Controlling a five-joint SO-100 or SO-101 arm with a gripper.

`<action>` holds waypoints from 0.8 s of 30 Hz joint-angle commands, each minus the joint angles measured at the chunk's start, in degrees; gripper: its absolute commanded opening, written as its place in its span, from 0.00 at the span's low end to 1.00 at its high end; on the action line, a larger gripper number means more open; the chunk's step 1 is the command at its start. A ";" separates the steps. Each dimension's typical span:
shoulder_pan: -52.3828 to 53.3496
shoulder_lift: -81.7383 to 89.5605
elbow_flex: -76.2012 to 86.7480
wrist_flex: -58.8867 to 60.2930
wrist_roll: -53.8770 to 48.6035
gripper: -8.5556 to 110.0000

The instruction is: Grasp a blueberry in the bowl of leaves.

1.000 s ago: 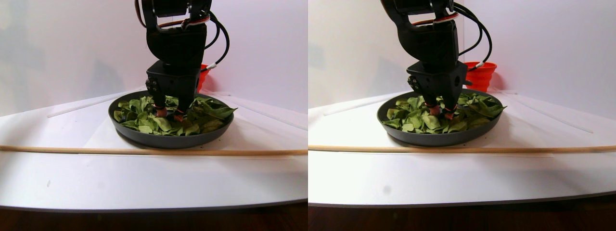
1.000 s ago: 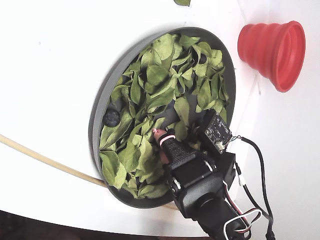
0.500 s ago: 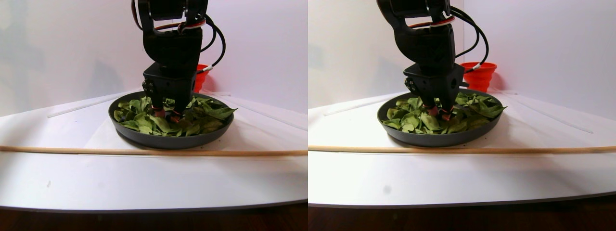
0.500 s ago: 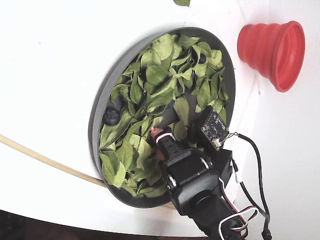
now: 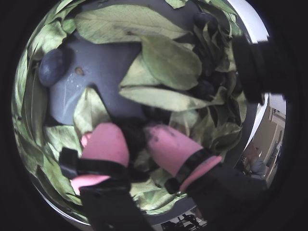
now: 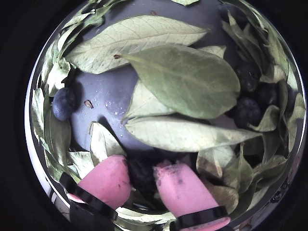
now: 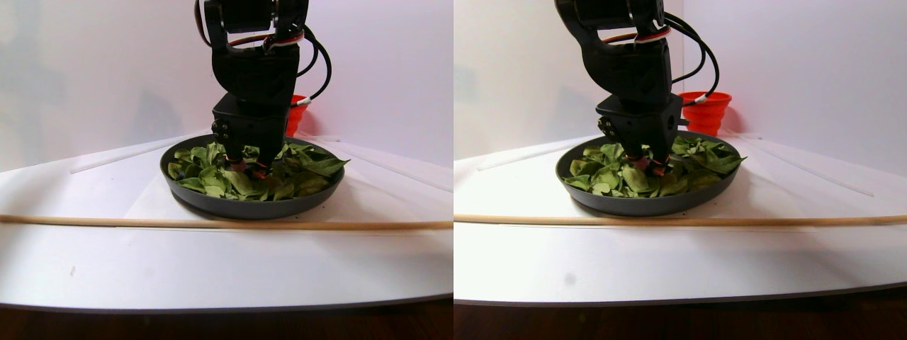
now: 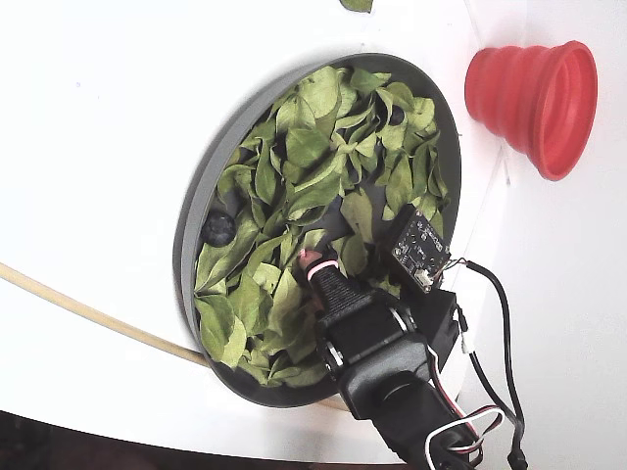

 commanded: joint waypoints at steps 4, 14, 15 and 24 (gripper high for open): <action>1.58 2.55 0.09 -0.18 -2.11 0.15; 2.29 5.36 0.44 0.53 -4.39 0.15; 2.37 5.71 0.35 0.88 -4.57 0.15; 2.46 9.40 0.53 3.96 -5.45 0.15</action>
